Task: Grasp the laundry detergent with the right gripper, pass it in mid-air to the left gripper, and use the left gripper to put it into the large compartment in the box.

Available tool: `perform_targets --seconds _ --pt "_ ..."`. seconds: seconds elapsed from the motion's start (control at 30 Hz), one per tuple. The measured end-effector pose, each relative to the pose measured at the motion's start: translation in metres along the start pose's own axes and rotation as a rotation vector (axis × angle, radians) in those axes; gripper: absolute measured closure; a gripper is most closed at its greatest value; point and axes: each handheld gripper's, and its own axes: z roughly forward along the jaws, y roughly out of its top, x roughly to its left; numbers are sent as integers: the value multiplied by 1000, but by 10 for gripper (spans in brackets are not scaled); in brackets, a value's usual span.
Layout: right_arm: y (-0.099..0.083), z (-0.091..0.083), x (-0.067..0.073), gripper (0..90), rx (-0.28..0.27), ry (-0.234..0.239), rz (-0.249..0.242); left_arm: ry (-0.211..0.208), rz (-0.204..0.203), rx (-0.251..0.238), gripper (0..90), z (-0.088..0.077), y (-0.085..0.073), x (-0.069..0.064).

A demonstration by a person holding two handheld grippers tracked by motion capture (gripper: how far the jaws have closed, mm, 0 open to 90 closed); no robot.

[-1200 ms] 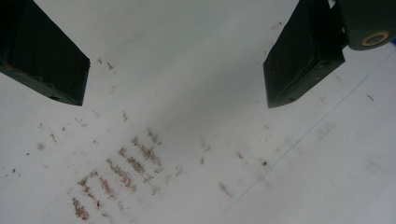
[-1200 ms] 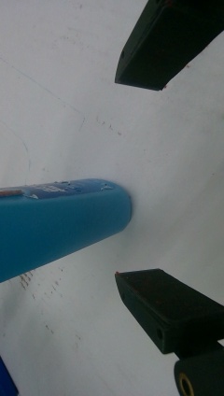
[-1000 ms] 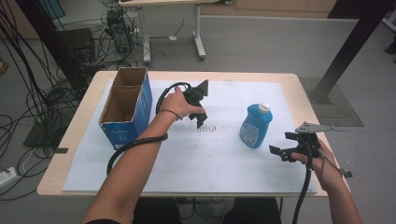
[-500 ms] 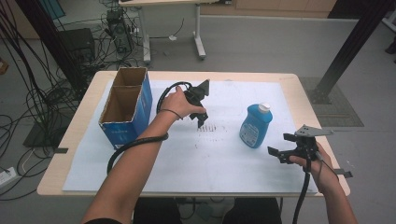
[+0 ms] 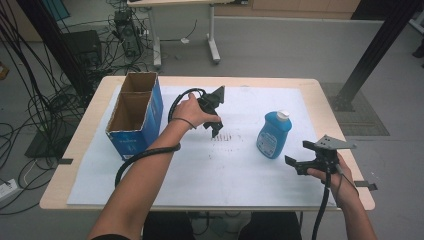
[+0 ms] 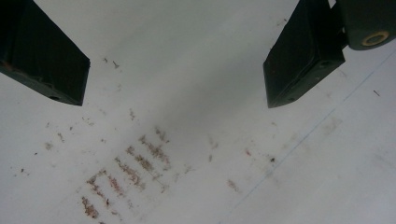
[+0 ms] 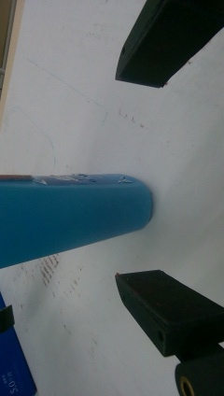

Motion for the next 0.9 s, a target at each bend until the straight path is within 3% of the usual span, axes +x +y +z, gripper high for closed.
perform_targets --seconds 0.37,0.9 --pt "-6 6 10 38 -27 -19 -63 -3 -1 2 75 4 2 -2" --pt "-19 9 18 43 -106 -44 -61 -6 -4 8 75 9 1 -1"
